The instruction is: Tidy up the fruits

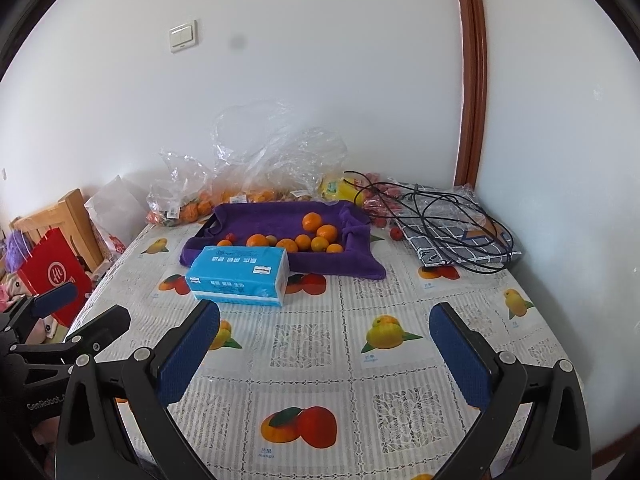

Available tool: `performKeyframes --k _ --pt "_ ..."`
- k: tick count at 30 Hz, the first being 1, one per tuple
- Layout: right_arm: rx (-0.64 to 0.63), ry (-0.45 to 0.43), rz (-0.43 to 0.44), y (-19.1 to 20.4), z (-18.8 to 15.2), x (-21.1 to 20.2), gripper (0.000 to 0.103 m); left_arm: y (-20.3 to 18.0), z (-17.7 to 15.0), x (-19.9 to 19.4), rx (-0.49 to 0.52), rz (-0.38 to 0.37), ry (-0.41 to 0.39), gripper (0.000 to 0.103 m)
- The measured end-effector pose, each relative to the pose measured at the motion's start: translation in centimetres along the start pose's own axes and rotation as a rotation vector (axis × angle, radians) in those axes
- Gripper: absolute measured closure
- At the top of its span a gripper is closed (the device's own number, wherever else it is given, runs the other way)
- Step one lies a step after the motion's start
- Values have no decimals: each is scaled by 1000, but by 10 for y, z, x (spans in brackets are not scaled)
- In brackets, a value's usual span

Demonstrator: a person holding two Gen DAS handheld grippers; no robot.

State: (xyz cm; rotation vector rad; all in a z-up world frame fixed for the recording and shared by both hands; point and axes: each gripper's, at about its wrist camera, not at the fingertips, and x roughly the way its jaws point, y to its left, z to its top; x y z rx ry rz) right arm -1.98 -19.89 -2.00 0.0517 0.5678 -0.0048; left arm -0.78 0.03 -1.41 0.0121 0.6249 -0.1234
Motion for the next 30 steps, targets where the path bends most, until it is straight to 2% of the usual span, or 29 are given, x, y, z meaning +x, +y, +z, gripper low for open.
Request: performKeyframes --k 30 --pt "-24 5 -9 1 -6 1 0 0 -1 2 -3 5 8 4"
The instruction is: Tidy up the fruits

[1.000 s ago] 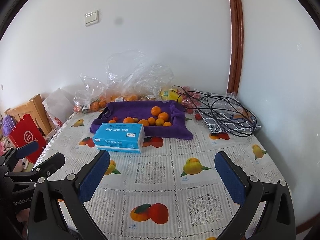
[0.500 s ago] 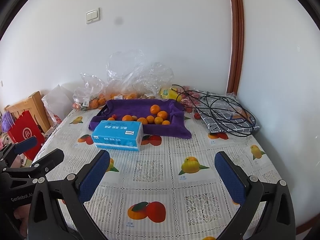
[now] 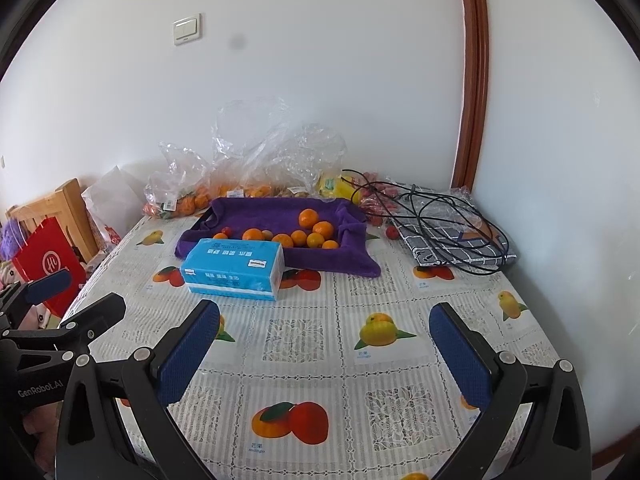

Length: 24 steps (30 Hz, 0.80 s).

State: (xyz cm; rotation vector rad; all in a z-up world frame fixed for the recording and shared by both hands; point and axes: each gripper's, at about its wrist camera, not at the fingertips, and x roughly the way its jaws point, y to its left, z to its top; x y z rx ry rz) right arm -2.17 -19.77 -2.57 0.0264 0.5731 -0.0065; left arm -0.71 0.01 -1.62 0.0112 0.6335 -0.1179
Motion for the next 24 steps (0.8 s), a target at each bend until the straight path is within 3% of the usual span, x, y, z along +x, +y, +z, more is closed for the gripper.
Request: performKeyframes --k 24 --pt "6 0 6 1 1 1 0 2 -2 0 -7 3 -1 4"
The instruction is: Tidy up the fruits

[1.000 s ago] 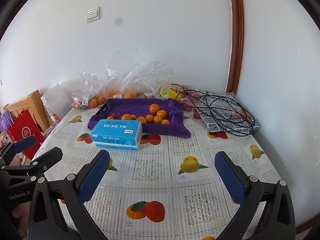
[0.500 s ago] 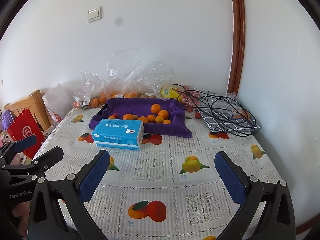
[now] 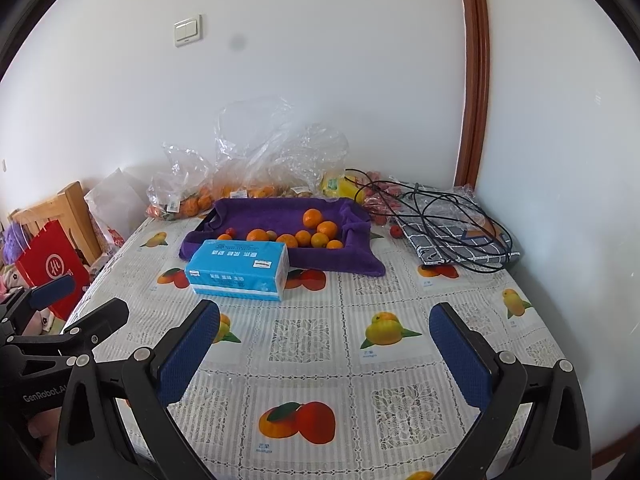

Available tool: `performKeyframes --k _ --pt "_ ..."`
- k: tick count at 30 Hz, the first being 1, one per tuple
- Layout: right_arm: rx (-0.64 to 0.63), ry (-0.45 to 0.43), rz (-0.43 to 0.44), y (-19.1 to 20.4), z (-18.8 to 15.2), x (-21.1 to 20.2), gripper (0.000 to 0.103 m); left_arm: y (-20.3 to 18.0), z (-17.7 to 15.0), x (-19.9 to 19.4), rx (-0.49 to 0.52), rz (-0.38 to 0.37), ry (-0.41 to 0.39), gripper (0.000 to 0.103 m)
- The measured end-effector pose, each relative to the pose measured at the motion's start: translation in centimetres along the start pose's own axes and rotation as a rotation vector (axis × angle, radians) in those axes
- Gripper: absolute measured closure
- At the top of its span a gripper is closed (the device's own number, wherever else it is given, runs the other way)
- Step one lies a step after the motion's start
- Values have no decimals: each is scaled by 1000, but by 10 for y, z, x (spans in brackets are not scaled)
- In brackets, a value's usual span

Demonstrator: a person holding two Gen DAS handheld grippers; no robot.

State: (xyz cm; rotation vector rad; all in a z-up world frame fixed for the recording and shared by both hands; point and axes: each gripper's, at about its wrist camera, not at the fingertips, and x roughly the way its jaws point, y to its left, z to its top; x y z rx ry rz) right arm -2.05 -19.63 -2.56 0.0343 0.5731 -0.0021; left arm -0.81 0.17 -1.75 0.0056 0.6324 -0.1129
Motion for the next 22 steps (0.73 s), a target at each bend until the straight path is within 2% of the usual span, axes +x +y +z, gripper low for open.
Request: performKeyframes --k 22 --pt "5 13 18 3 4 9 0 9 4 9 -12 -14 8 4"
